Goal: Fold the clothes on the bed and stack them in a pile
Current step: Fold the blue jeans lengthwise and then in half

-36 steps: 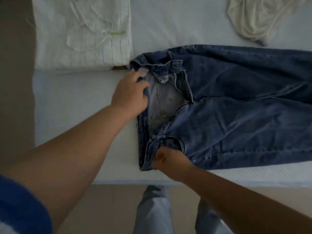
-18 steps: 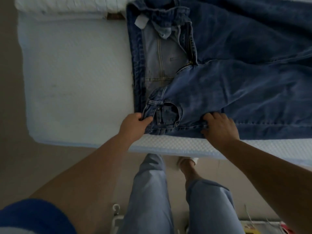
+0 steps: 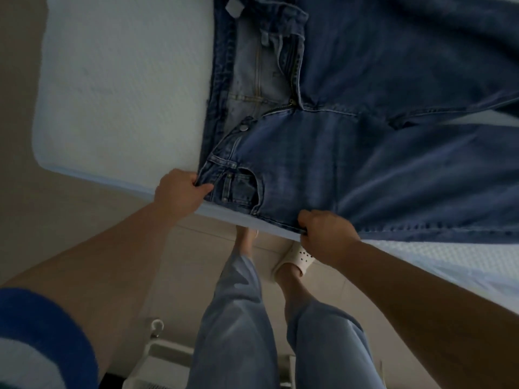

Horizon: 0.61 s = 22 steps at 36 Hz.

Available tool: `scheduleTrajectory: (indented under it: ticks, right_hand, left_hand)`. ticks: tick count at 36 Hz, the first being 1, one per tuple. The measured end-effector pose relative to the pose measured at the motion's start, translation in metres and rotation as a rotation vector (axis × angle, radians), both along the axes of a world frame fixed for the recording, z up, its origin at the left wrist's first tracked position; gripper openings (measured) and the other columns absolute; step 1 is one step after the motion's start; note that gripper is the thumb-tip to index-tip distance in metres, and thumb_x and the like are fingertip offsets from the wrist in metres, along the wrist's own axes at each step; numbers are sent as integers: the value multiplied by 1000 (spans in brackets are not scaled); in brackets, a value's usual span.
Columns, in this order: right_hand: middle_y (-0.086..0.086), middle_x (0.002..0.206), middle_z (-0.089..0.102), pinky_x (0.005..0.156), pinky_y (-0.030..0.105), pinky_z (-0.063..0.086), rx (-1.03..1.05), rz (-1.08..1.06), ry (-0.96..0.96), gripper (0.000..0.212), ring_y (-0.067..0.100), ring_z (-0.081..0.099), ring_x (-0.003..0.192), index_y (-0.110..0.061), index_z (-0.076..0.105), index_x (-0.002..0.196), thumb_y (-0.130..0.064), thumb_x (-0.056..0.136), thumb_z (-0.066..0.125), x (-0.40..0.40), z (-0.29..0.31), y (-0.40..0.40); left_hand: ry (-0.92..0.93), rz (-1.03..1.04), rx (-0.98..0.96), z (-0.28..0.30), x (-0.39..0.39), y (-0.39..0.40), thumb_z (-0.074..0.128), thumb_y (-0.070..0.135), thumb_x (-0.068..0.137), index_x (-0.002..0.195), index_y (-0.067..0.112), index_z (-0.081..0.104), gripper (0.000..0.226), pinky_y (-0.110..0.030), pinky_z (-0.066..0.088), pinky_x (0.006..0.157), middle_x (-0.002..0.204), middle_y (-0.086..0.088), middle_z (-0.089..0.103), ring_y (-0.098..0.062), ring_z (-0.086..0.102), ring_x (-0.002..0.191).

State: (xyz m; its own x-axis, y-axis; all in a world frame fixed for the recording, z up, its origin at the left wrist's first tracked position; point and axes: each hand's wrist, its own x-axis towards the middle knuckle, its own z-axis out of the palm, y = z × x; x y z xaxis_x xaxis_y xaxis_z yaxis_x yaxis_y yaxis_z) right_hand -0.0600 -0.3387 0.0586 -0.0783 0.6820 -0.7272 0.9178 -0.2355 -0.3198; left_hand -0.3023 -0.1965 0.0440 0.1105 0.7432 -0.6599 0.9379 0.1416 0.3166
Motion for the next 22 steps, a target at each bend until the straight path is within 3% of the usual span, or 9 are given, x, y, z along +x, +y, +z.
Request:
scheduleTrajectory:
  ticks: [5,8,10,12,14,16,19,22]
  right_hand:
    - [3,115,53,83,33,42,-63,-32,25,26,21,49,109,-19,49,115,-27,91,50,1,0,-7]
    - [1,115,54,83,31,42,8,-156,37,28,20,50,106,-21,52,117,-29,90,50,11,4,1]
    - [2,117,56,84,31,41,50,-243,60,31,21,52,107,-20,54,118,-28,89,52,19,5,16]
    - [4,117,58,85,30,42,101,-310,86,32,22,53,106,-17,56,119,-27,88,55,27,6,38]
    - [5,114,59,83,30,43,178,-375,97,33,22,55,102,-16,56,119,-28,87,58,34,5,65]
    - [3,112,58,82,29,40,273,-444,91,35,22,54,102,-15,56,118,-28,86,60,39,3,95]
    - [7,115,54,84,29,36,424,-544,52,39,26,49,109,-12,54,117,-30,84,62,43,-1,139]
    - [6,118,51,83,26,35,434,-681,69,50,22,48,108,-11,49,123,-38,84,63,42,-8,179]
  left_hand:
    - [-79,138,32,-1,1,-13,71,20,80,48,16,49,40,-12,29,35,47,3,46,-8,41,45]
    - [-109,143,119,11,18,-1,72,29,73,46,17,46,40,-21,32,40,47,3,45,-9,41,45]
    - [-92,147,83,16,37,15,66,44,76,57,12,52,40,-27,34,51,57,-2,51,-14,47,53]
    - [-129,229,-78,18,56,34,61,58,76,72,14,58,45,-31,42,60,69,-3,57,-20,55,66]
    - [-180,349,-262,16,72,54,63,68,69,102,14,64,63,-31,48,74,95,-5,62,-21,59,82]
    - [-220,385,-388,12,84,70,73,64,62,118,11,59,78,-25,46,75,103,-4,60,-16,58,83]
    - [-339,415,-415,4,93,84,82,35,67,95,14,65,38,-18,47,61,85,2,63,-11,59,75]
    - [-503,477,-144,-2,89,82,76,26,76,79,23,61,15,-26,52,68,83,1,66,-13,63,76]
